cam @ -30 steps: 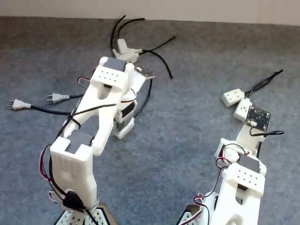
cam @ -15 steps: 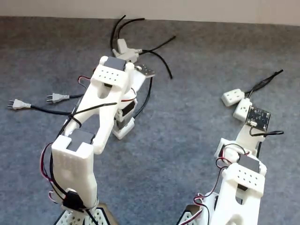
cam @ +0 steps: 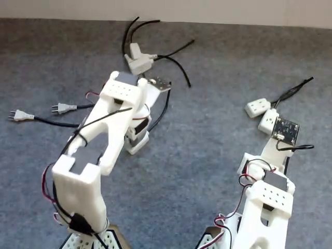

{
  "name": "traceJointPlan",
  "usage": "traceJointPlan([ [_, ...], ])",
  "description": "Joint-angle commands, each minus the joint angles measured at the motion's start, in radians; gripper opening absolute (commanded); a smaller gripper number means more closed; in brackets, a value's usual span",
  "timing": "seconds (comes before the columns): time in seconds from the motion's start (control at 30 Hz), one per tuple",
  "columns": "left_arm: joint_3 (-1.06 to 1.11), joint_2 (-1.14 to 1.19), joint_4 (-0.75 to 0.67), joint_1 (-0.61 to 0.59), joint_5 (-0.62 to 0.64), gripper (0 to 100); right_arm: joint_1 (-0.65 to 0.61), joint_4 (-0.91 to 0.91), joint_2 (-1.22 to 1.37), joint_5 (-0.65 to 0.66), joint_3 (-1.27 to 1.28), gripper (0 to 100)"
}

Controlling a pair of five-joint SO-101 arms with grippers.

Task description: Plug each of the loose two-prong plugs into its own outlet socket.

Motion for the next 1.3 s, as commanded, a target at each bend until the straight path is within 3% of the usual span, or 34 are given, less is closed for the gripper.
traceJointPlan([
  [0.0, 0.160, -0.033, -0.157, -0.018, -0.003, 1, 0.012, -0.016, -0.012, -0.011, -0.007, 0.7],
  [0.13, 0.166, -0.124, -0.166, -0.025, -0.002, 2, 0.012, -0.016, -0.012, -0.011, -0.007, 0.7],
  [0.37, 0.166, -0.305, -0.078, -0.024, 0.087, 18, 0.012, -0.016, -0.012, -0.008, -0.007, 0.7],
  [0.67, 0.166, -0.257, -0.086, -0.019, 0.084, 18, 0.012, -0.016, -0.012, -0.008, -0.007, 0.7],
  [0.87, 0.166, -0.136, -0.219, -0.027, 0.048, 18, 0.012, -0.016, -0.012, -0.006, -0.007, 0.7],
  [1.27, 0.186, -0.090, -0.348, -0.027, 0.018, 16, 0.012, -0.016, -0.012, -0.006, -0.007, 0.7],
])
